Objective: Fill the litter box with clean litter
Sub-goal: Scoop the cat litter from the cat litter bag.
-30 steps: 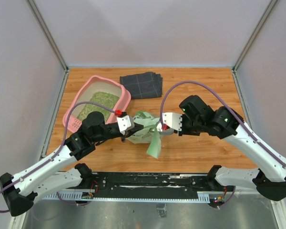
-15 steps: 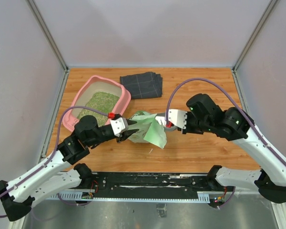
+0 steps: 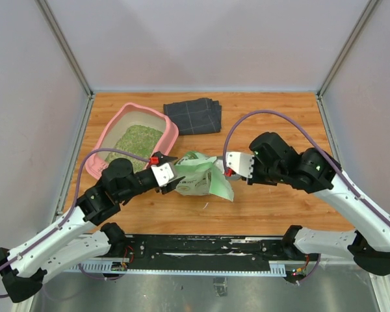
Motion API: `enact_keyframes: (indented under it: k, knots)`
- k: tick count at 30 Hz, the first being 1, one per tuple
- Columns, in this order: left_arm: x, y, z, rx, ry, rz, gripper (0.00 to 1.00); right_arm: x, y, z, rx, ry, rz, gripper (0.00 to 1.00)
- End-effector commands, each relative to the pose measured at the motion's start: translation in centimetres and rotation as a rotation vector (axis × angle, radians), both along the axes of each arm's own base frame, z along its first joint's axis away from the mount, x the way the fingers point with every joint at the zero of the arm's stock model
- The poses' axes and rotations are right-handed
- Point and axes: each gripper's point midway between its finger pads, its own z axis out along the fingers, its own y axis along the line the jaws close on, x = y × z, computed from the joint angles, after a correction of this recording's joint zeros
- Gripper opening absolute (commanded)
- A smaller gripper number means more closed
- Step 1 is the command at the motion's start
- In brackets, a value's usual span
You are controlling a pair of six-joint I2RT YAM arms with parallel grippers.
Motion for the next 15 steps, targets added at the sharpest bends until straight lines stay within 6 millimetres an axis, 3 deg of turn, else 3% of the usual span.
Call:
enact_keyframes:
  k: [1,4,7,9,12,15]
  knots:
    - [1.0,0.4,-0.3,0.030,-0.034,0.045,0.66,0.2,0.0,0.2,-0.033,-0.053,-0.016,0.01]
    - [1.3,0.3,-0.8,0.048,-0.043,0.047,0.63,-0.1,0.8,-0.6,-0.053,-0.048,0.030,0.01]
    - [1.1,0.3,-1.5,0.087,-0.032,0.035,0.53,-0.3,1.9,-0.3,-0.024,-0.034,0.064,0.01]
    - [0.6,0.3,-1.7,0.100,-0.027,0.009,0.37,-0.6,2.7,0.5,0.024,-0.029,0.087,0.01]
    - [0.1,0.3,-1.1,0.077,-0.047,-0.015,0.03,-0.6,3.9,1.1,0.066,-0.032,0.106,0.01]
    - [-0.2,0.2,-1.1,0.058,-0.075,-0.034,0.00,-0.4,5.0,-0.2,0.048,0.009,0.111,0.01]
